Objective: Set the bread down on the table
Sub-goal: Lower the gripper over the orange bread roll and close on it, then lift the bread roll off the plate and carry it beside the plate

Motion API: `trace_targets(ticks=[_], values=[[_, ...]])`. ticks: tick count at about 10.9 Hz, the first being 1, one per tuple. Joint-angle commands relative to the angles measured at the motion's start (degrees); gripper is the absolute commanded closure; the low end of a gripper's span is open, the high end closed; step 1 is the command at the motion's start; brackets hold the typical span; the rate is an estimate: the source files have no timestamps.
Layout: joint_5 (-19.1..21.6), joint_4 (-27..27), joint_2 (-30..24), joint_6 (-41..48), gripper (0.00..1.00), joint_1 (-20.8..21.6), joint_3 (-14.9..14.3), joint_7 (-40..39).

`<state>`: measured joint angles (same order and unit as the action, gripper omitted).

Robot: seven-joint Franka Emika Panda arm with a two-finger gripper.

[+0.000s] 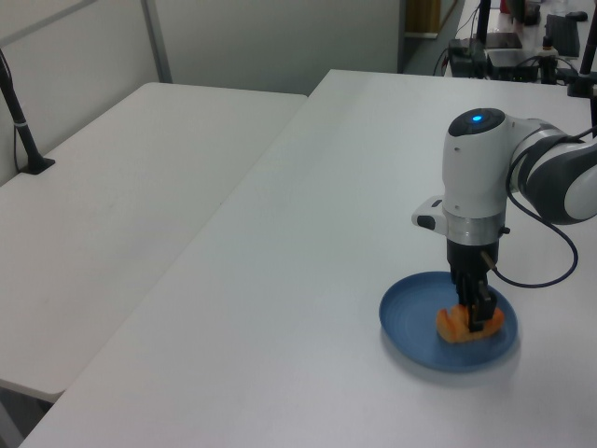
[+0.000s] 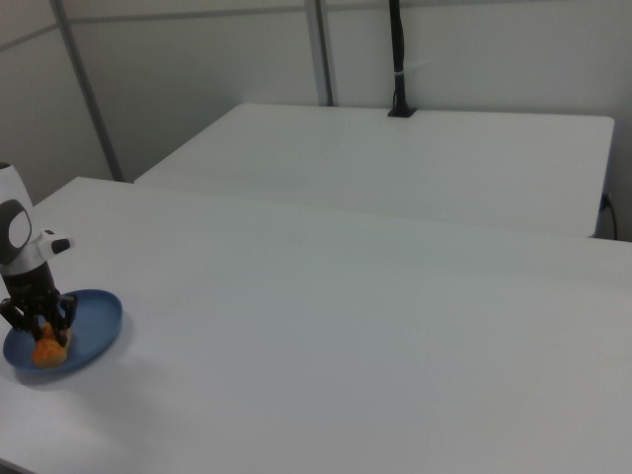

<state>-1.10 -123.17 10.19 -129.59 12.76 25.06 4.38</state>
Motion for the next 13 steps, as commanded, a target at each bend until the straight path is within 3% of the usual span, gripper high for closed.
trace_targets(ticks=[1,6,8,10,13], values=[[-0.92,0.56,-0.43,-0.05,0.84,-0.01,-0.19,1.76],[-0.83,4.42,-4.64,9.78,0.84,0.08,-0.19,7.11],[-0.75,8.45,-5.97,16.27,0.83,-0.10,-0.27,10.81],[-0.13,11.98,-7.02,21.64,0.83,-1.41,-0.45,11.61],[-0.04,12.78,-9.04,24.73,0.83,-4.13,-0.97,11.09]])
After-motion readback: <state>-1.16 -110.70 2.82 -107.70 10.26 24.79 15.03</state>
